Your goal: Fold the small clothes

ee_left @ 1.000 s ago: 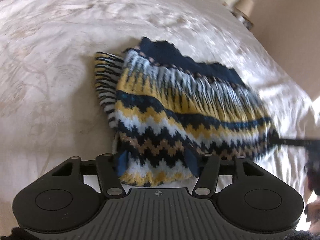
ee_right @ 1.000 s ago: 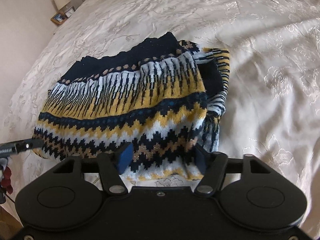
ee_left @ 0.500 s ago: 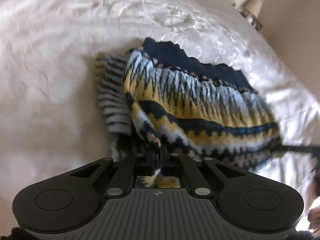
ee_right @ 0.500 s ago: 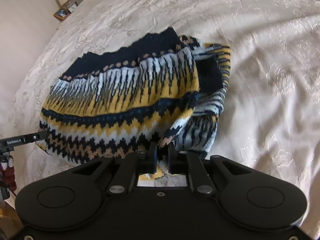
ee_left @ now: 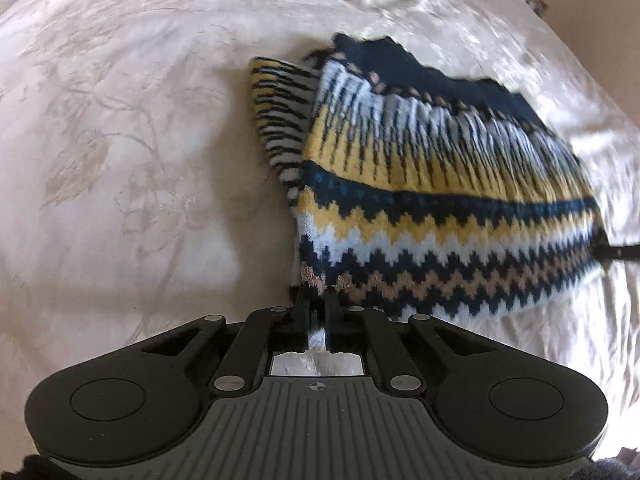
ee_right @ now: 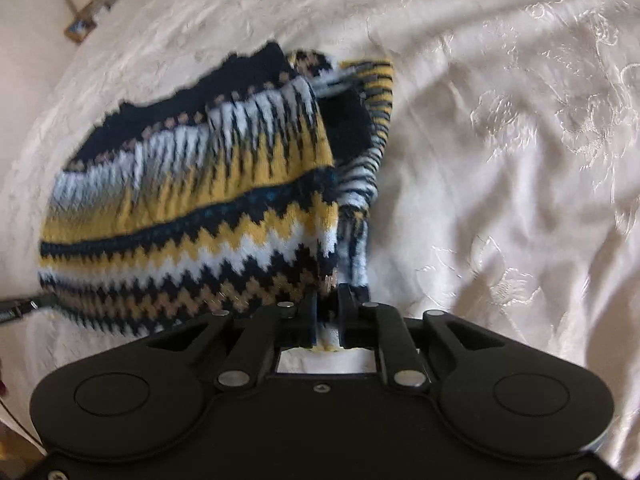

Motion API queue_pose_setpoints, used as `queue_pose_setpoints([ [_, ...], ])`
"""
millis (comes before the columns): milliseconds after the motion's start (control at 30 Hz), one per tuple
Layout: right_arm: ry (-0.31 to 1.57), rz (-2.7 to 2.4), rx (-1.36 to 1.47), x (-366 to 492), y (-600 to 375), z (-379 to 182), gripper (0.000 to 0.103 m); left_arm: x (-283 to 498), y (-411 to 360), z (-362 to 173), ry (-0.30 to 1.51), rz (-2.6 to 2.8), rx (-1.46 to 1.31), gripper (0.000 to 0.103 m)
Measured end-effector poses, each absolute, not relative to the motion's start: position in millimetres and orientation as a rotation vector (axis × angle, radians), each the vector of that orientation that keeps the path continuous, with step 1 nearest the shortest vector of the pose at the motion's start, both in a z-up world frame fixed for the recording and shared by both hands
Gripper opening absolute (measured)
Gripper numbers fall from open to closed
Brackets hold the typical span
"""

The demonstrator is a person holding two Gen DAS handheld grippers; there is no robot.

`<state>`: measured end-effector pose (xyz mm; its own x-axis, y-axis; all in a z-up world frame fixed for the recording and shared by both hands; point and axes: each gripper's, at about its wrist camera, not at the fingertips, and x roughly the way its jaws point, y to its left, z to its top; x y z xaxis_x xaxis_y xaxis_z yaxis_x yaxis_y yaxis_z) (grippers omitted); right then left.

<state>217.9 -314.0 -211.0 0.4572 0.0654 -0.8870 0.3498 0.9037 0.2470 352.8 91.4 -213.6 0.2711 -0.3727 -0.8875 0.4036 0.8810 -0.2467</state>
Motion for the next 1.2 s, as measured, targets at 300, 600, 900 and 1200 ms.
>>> queue_pose_setpoints([
  [300, 0.948, -0.219, 0.32, 231, -308, -169, 0.089, 344, 101, -164, 1.027, -0.348, -0.064, 0.058],
  [600, 0.976, -0.048, 0.217, 310, -267, -175, 0.103, 384, 8, -156, 0.996, -0.507, -0.036, 0.079],
  [900, 1.079, -0.068, 0.051, 359, -239, -211, 0.103, 421, -48, -201, 1.077, -0.464, 0.119, 0.079],
  [1200, 1.124, -0.328, 0.216, 334, -322, -224, 0.103, 431, -28, -222, 1.104, -0.462, 0.152, 0.083],
])
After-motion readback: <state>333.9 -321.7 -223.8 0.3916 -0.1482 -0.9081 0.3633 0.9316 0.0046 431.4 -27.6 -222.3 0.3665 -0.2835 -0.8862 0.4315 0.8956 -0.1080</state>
